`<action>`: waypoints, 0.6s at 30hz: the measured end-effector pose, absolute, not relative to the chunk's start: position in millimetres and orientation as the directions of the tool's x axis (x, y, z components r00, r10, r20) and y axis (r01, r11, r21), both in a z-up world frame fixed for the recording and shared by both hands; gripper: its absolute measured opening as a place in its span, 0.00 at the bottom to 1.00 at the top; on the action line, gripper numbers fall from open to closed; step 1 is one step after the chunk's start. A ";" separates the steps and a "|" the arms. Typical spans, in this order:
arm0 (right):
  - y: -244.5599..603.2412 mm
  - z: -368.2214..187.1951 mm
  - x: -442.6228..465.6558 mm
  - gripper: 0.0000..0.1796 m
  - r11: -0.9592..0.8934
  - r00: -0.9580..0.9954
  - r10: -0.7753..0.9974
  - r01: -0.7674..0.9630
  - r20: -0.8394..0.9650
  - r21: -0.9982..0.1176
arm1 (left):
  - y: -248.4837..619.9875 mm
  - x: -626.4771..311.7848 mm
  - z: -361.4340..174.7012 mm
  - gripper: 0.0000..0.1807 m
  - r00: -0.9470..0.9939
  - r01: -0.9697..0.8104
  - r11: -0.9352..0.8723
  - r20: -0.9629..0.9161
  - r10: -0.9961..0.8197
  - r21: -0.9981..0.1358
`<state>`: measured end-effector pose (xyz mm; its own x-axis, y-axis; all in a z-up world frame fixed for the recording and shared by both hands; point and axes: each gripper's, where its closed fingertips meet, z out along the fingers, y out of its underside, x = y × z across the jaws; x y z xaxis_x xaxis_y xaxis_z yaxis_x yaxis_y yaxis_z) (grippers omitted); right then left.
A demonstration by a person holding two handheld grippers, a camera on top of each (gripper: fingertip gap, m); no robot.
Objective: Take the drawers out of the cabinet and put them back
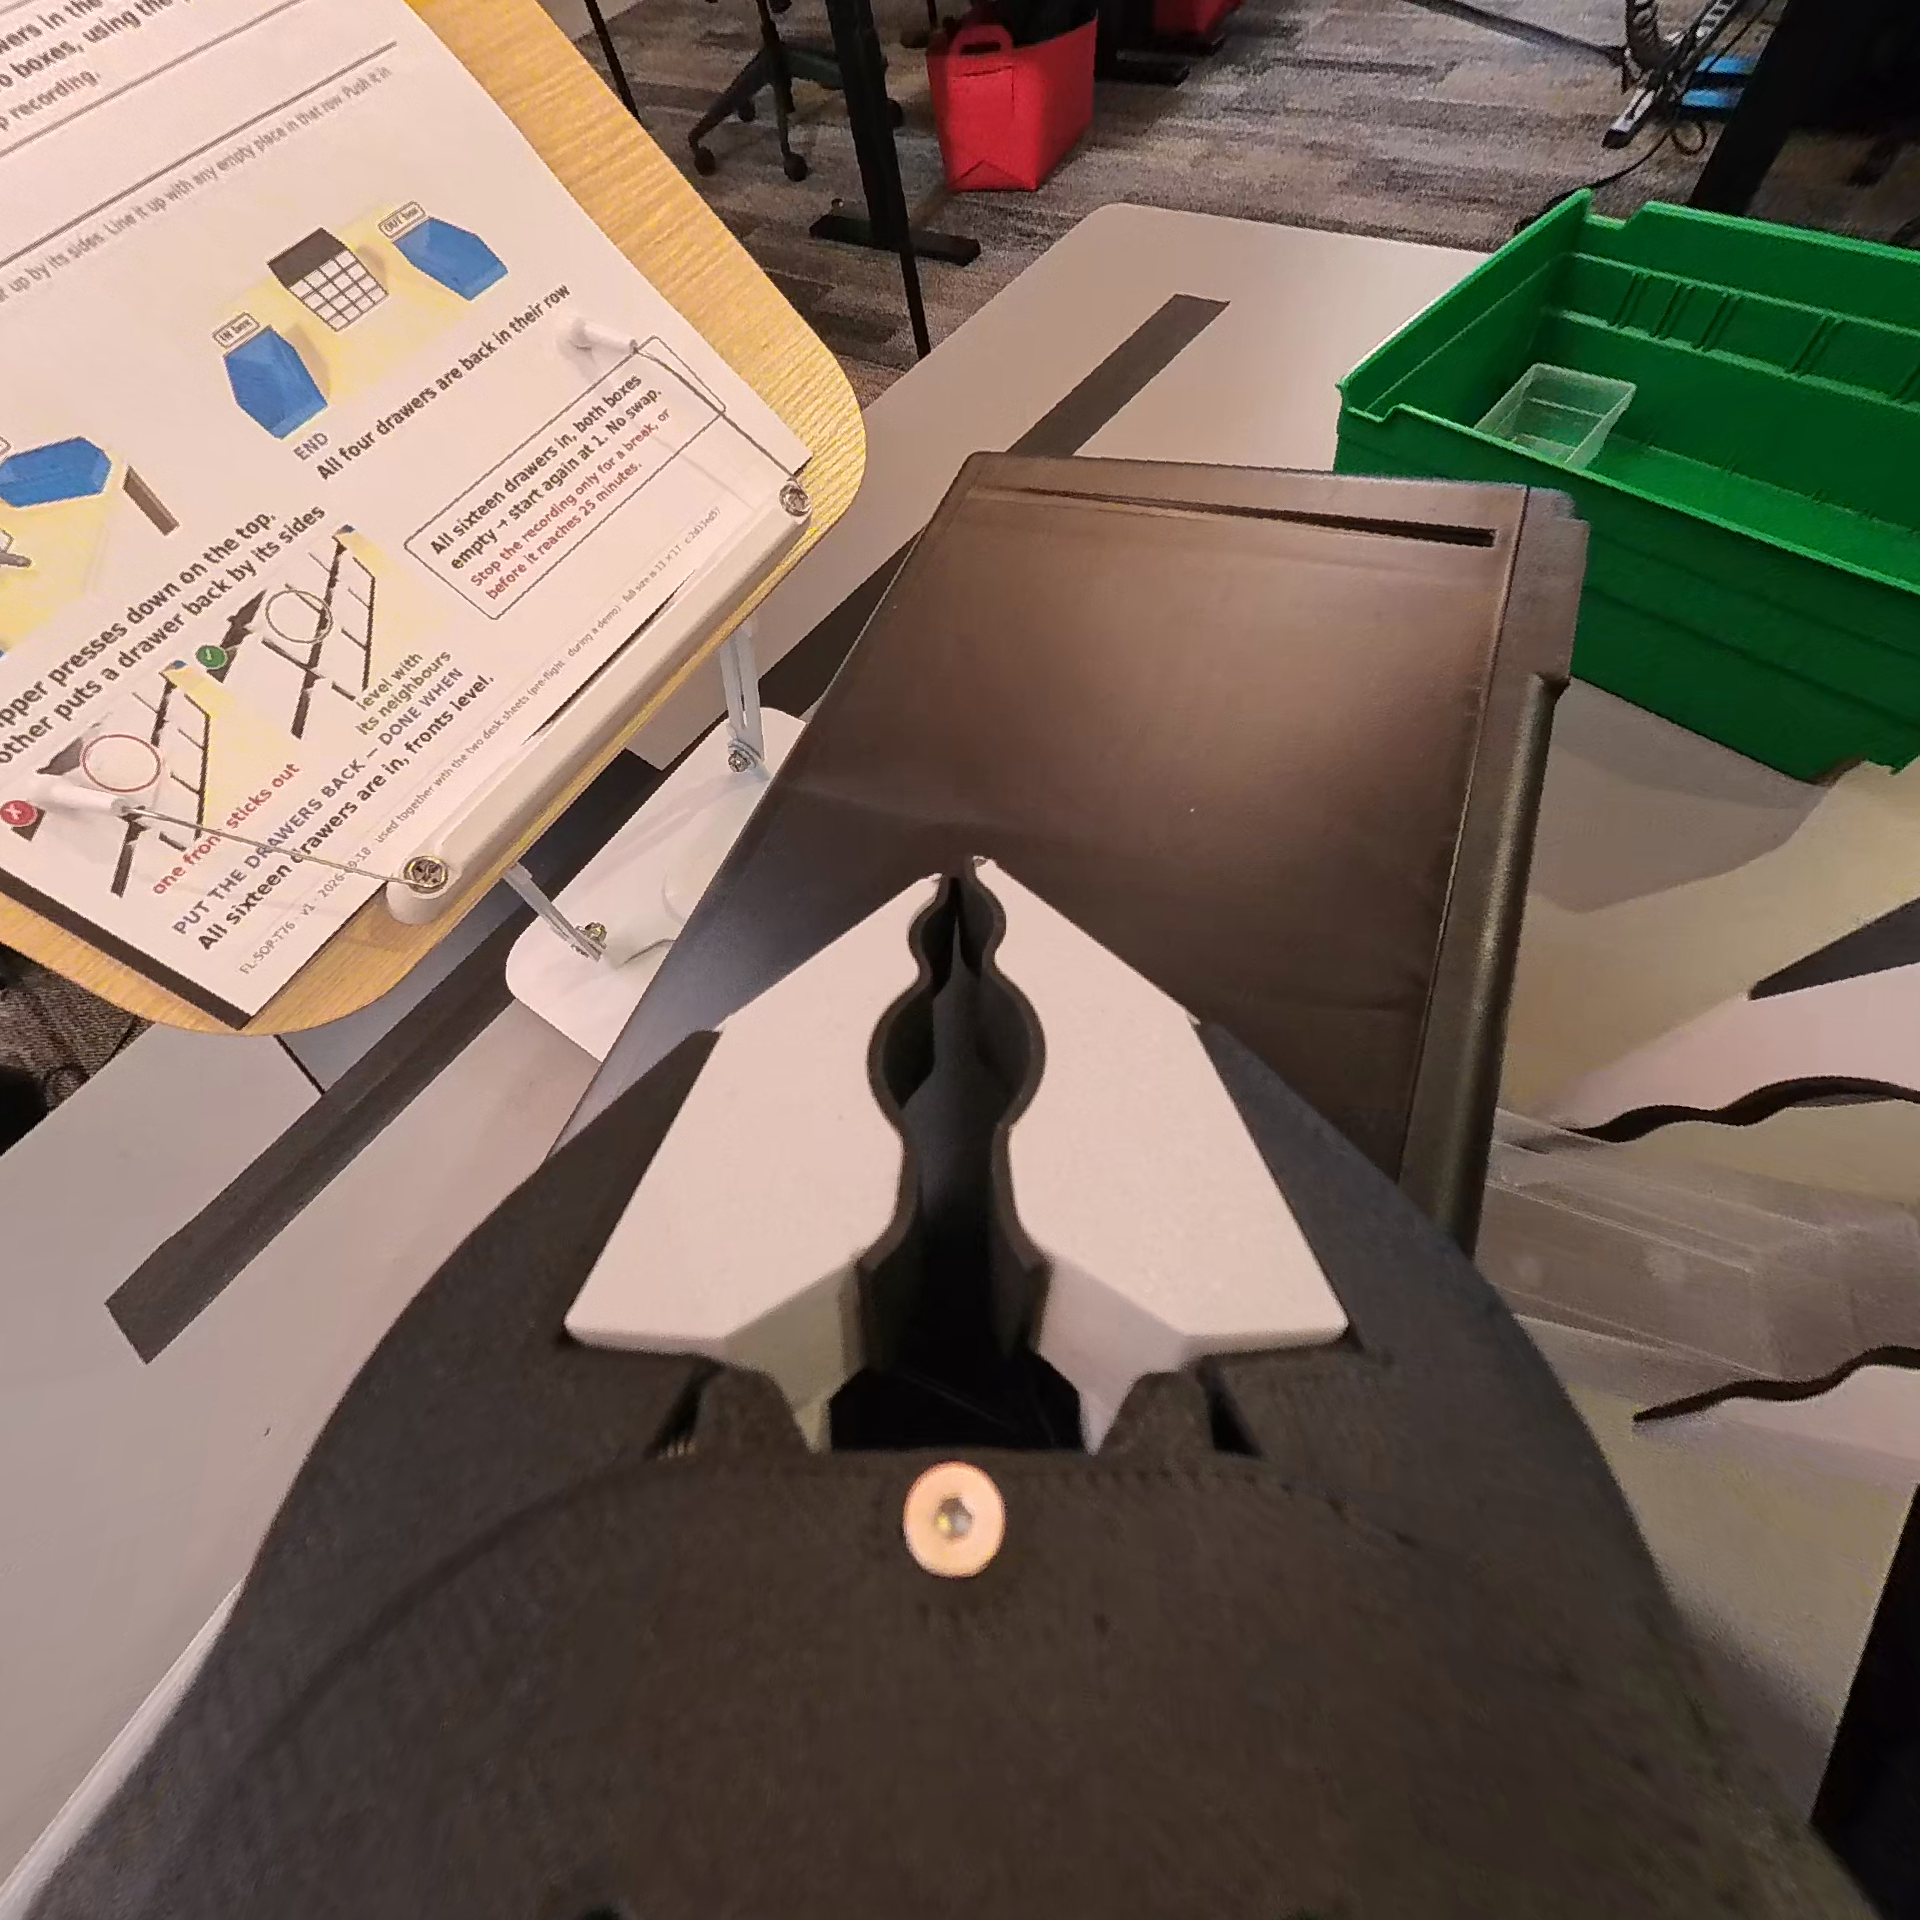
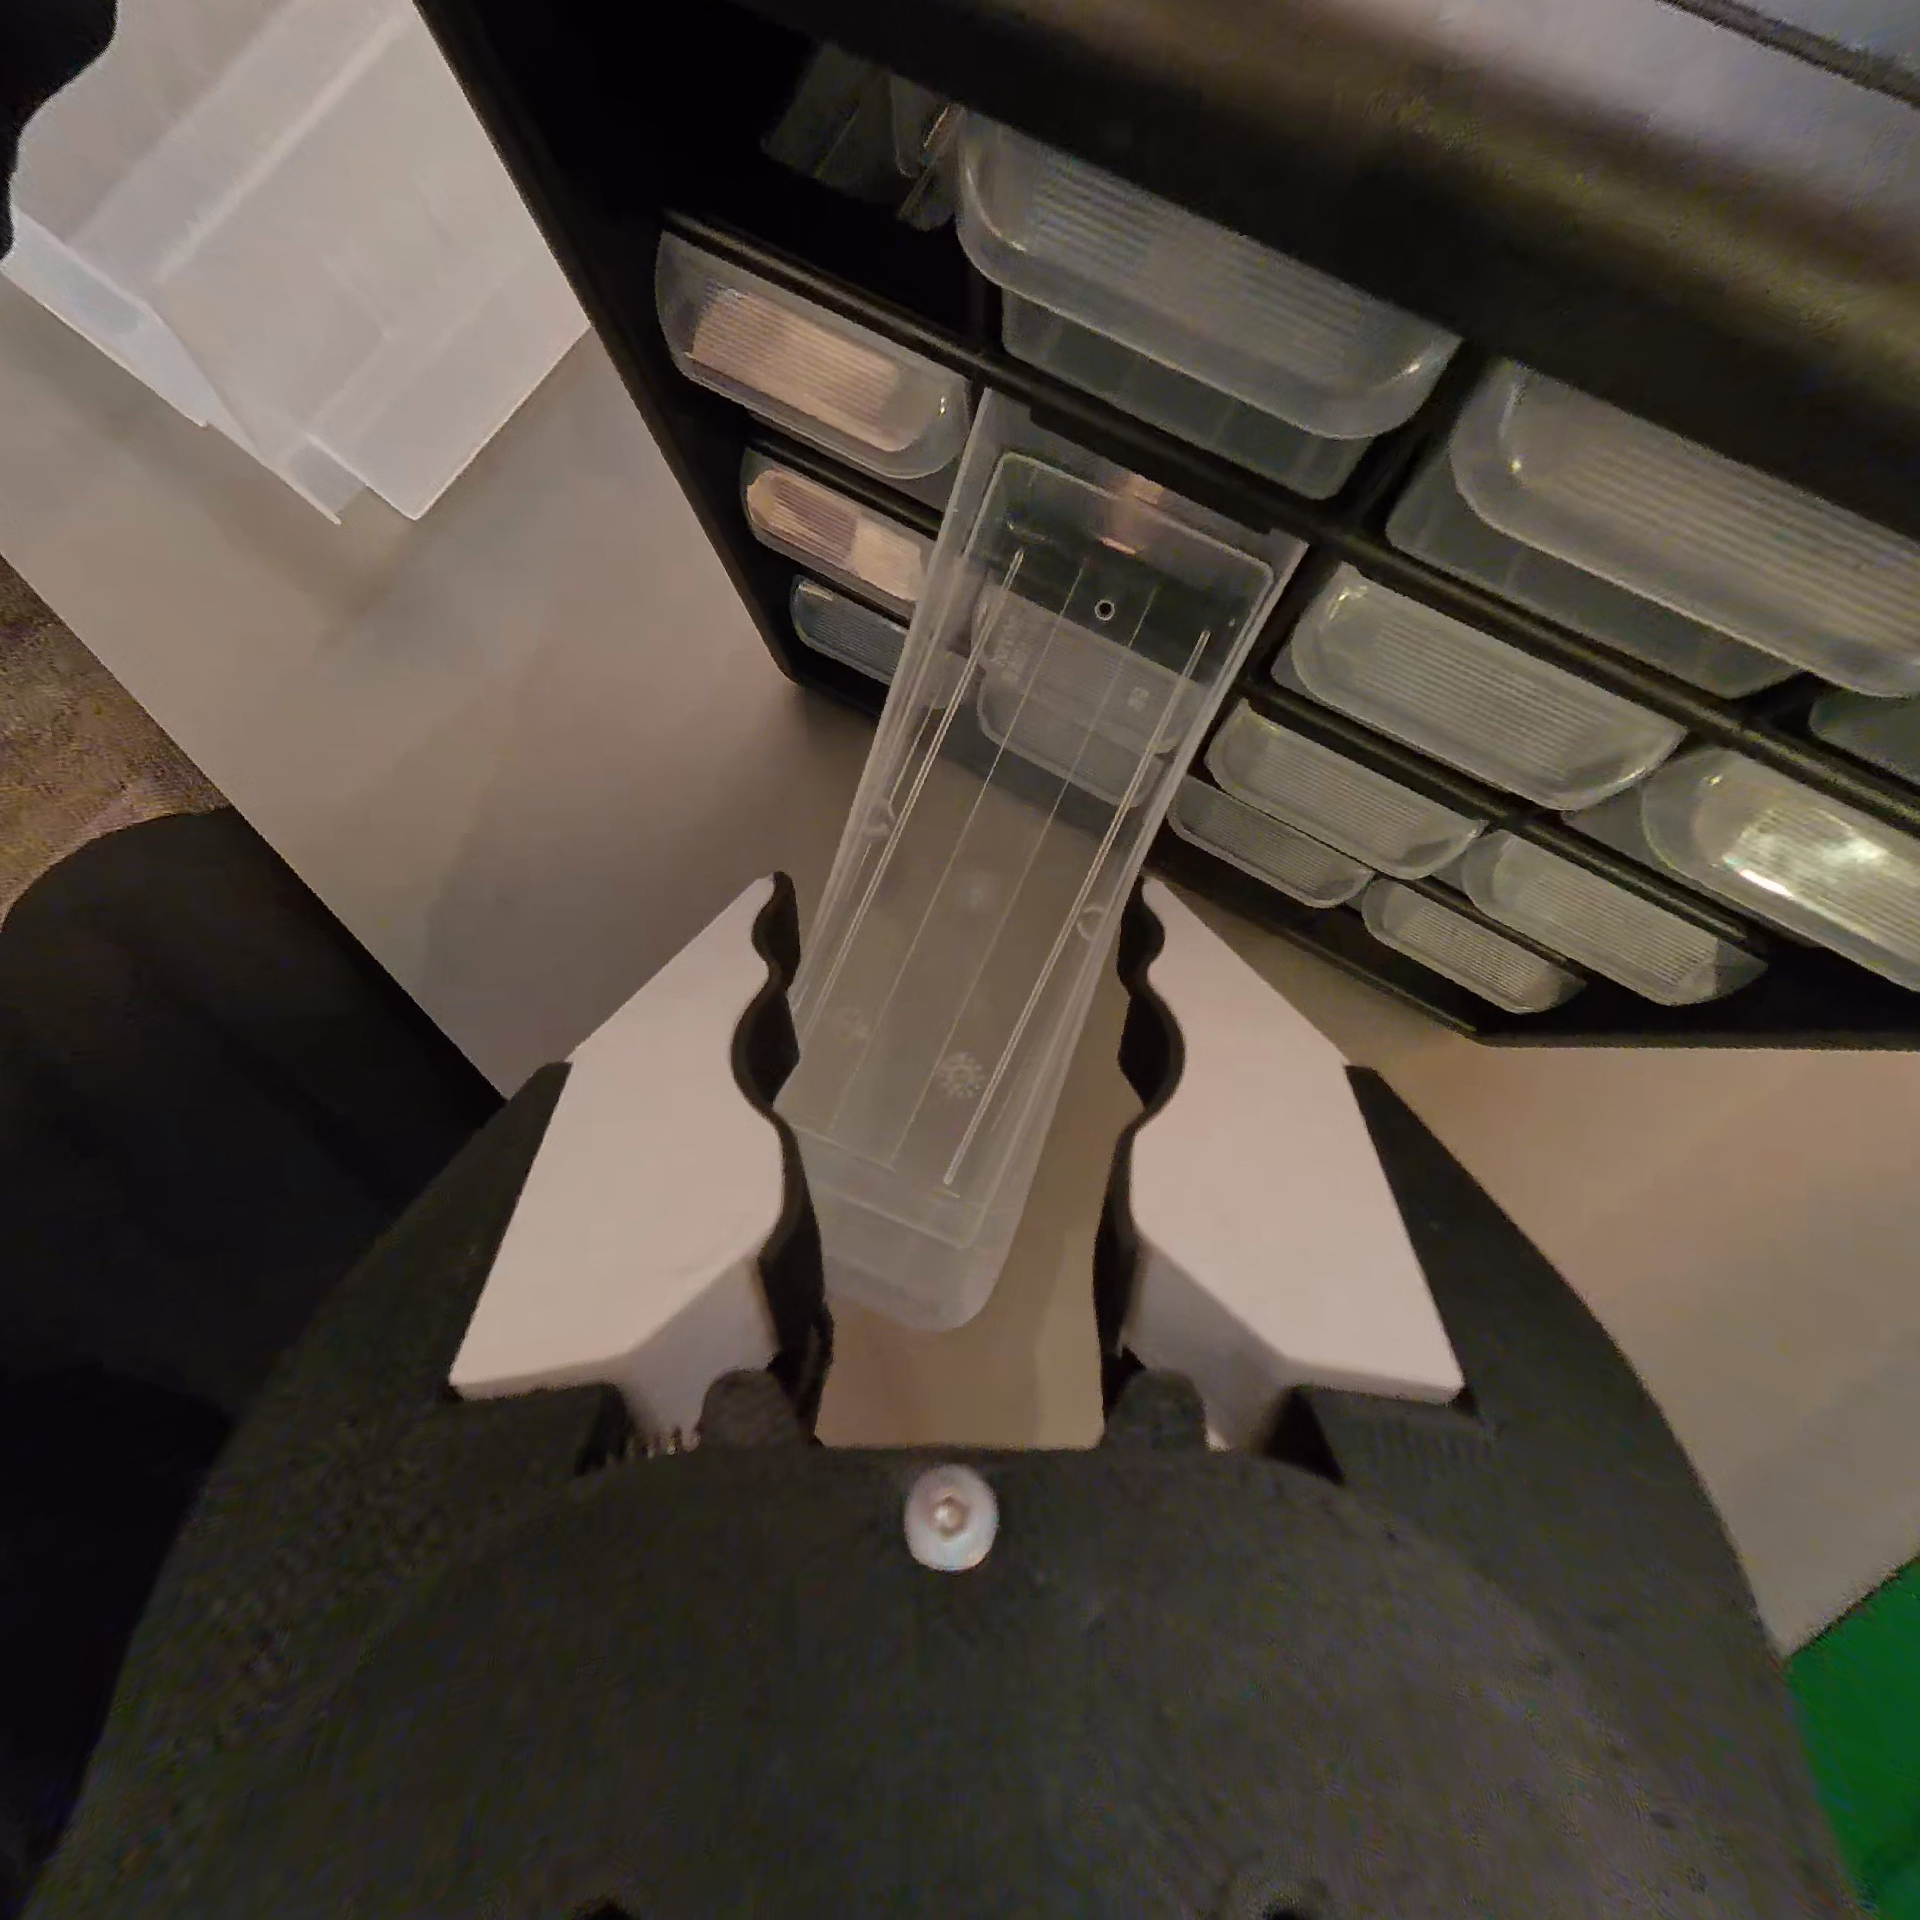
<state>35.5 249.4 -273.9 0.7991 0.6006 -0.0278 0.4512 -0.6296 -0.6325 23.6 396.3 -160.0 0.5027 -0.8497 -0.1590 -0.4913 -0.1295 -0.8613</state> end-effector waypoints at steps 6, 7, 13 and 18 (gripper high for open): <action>246.9 -265.2 39.6 0.34 -0.679 0.760 0.649 0.567 -0.021 -0.467 | 396.7 23.8 -160.2 0.00 0.505 -0.491 -0.135 -0.155 -0.849 -0.861; 245.9 -263.3 40.0 0.34 -0.686 0.761 0.648 0.568 -0.029 -0.455 | 396.7 23.8 -160.1 0.00 0.506 -0.490 -0.133 -0.157 -0.848 -0.861; 242.8 -263.6 40.8 0.33 -0.695 0.778 0.628 0.548 -0.022 -0.466 | 395.7 24.3 -159.9 0.00 0.504 -0.487 -0.132 -0.154 -0.850 -0.863; 242.5 -256.0 45.1 0.33 -0.703 0.739 0.674 0.640 -0.004 -0.311 | 395.7 25.0 -160.1 0.00 0.505 -0.487 -0.137 -0.150 -0.850 -0.862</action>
<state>45.1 242.5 -256.0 0.7387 0.6741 -0.0041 0.6398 -0.7030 -0.3106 25.0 395.7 -160.1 0.5046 -0.8501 -0.1505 -0.4874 -0.1366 -0.8624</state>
